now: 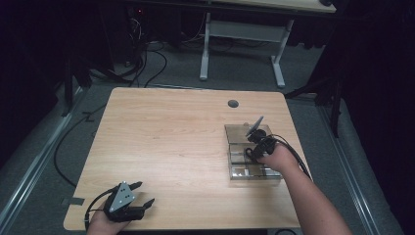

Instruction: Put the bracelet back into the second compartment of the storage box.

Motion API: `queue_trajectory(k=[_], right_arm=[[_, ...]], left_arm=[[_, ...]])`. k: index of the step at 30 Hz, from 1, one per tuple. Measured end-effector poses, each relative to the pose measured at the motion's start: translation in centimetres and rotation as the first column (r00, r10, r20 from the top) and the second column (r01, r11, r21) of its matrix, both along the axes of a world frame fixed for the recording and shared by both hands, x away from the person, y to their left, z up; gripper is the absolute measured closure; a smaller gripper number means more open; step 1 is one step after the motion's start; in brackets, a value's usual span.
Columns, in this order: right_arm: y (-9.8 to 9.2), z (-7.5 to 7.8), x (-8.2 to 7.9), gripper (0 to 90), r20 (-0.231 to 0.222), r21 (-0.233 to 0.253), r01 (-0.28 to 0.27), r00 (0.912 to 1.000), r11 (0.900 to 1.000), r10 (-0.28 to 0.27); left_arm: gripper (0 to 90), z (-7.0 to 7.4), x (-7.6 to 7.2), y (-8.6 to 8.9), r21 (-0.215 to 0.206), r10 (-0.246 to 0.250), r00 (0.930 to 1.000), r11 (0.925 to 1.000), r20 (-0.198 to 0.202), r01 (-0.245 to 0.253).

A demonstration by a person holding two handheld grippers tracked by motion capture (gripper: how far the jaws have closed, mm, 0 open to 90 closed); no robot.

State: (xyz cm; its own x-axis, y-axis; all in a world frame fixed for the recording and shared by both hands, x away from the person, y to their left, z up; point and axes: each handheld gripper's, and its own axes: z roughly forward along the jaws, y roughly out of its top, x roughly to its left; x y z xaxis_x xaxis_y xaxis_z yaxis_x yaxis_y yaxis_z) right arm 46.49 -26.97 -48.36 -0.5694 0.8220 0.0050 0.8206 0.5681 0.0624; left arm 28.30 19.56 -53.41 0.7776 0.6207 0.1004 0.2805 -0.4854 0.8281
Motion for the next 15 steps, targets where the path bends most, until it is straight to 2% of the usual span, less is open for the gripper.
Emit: queue_trajectory(k=[3,7,10,11,15], right_arm=[[0.1,0.0,0.1,70.0,-0.007,-0.007,-0.005,1.0,1.0,0.005],[0.2,0.5,0.2,62.3,0.004,0.013,0.001,1.0,1.0,-0.002],[0.1,0.7,0.2,60.9,0.012,0.022,0.004,0.9999,1.0,-0.004],[0.1,1.1,0.1,59.5,0.012,0.033,0.029,0.9995,0.999,-0.029],[0.0,1.9,0.1,58.8,0.033,0.04,0.012,0.9994,0.999,-0.013]], left_arm=[[28.0,0.0,0.0,0.0,0.0,0.001,1.0,1.0,0.0,-0.001],[28.0,0.0,0.0,0.0,0.0,0.0,1.0,1.0,0.0,0.0],[27.9,0.0,0.0,0.0,0.0,0.0,1.0,1.0,0.0,0.0],[28.0,0.0,0.0,0.0,0.0,0.0,1.0,1.0,0.0,0.0],[28.0,0.0,0.0,0.0,0.0,0.001,1.0,1.0,0.0,-0.001]])
